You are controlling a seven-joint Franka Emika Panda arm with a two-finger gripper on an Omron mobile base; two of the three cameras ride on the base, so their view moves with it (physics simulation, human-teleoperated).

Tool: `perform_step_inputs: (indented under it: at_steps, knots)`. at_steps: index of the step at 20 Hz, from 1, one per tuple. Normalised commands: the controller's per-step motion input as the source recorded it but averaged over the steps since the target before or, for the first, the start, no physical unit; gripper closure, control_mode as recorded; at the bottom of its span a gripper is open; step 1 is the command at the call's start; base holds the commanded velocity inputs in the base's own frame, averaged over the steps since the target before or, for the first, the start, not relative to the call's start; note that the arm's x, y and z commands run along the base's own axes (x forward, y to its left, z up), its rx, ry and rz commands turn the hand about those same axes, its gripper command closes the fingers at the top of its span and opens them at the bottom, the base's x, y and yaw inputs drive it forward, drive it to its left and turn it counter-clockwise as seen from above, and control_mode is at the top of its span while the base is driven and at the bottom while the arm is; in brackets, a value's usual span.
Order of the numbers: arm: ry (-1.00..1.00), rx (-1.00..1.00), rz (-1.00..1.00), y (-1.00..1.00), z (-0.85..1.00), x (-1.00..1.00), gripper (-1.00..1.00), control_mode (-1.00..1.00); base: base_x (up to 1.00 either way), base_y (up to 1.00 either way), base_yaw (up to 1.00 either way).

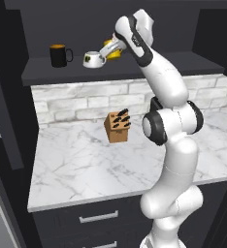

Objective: Pick the mug on the counter and place it in the cabinet with the handle facing the right, like the mugs already inside.

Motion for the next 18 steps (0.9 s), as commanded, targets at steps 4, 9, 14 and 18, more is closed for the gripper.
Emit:
perform_step_inputs:
  at_steps: [4,9,14,18]
  knots:
    - [0.0,0.0,0.01,0.0,-0.36,-0.36,-1.0,-1.0,0.0,0.0,0.0]
    - [0.0,0.0,0.0,0.0,-0.52,-0.37,-1.0,-1.0,0.0,0.0,0.0]
    - [-0.03,0.0,0.0,0.0,-0.33,-0.39,-1.0,-1.0,0.0,0.0,0.0]
    - [-0.05,0.0,0.0,0.0,-0.21,-0.46,-1.0,-1.0,0.0,0.0,0.0]
